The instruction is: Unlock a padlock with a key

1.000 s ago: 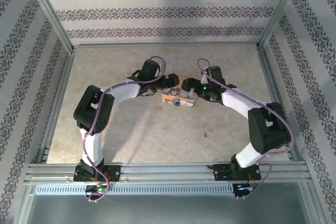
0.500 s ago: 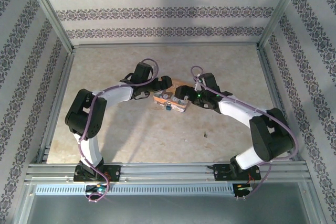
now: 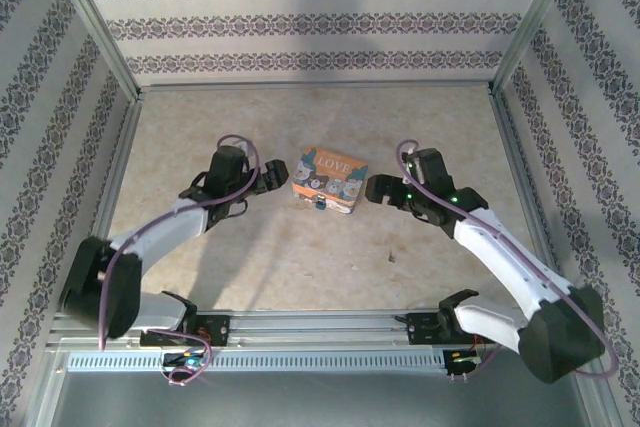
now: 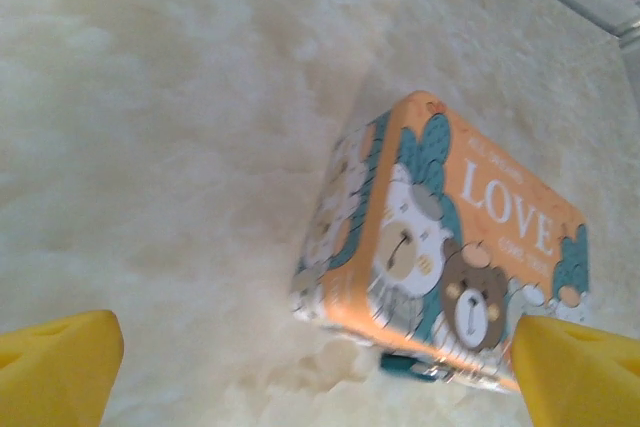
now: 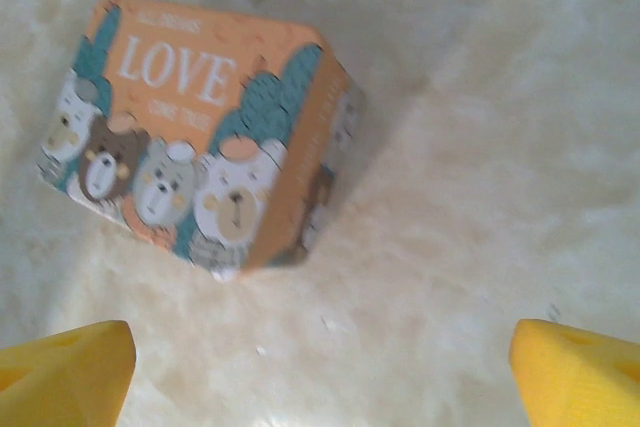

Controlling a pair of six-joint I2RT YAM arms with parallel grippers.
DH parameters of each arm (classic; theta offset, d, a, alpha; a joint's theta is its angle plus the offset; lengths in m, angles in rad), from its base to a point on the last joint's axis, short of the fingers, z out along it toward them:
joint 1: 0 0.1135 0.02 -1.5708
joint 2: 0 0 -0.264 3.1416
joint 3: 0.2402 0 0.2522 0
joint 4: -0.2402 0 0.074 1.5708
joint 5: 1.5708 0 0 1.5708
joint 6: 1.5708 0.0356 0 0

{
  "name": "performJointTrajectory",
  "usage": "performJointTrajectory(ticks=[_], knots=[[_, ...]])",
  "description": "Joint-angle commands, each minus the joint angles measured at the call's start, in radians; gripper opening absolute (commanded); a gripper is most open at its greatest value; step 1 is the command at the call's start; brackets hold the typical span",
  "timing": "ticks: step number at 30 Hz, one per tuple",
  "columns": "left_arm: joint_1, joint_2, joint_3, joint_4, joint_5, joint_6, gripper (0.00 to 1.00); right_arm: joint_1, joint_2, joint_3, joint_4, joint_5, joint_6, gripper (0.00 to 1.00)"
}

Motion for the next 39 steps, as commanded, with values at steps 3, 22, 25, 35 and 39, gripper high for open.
performJointTrajectory(ticks=[3, 22, 25, 35, 39], knots=[[0.004, -0.189, -0.159, 0.024, -0.132, -0.059, 0.99, 0.029, -0.104, -0.038, -0.251, 0.045, 0.02, 0.85], [-0.002, -0.193, -0.256, 0.109, -0.154, -0.149, 0.99, 0.183, 0.136, -0.149, -0.258, 0.079, 0.11, 0.38], [-0.001, -0.191, -0.261, 0.109, -0.157, -0.151, 0.99, 0.186, 0.173, -0.144, -0.254, 0.081, 0.106, 0.33], [-0.001, -0.19, -0.242, 0.079, -0.17, -0.137, 0.99, 0.195, 0.238, -0.131, -0.224, 0.075, 0.094, 0.3], [-0.002, -0.19, -0.238, 0.074, -0.174, -0.134, 0.99, 0.199, 0.241, -0.133, -0.206, 0.067, 0.097, 0.3]])
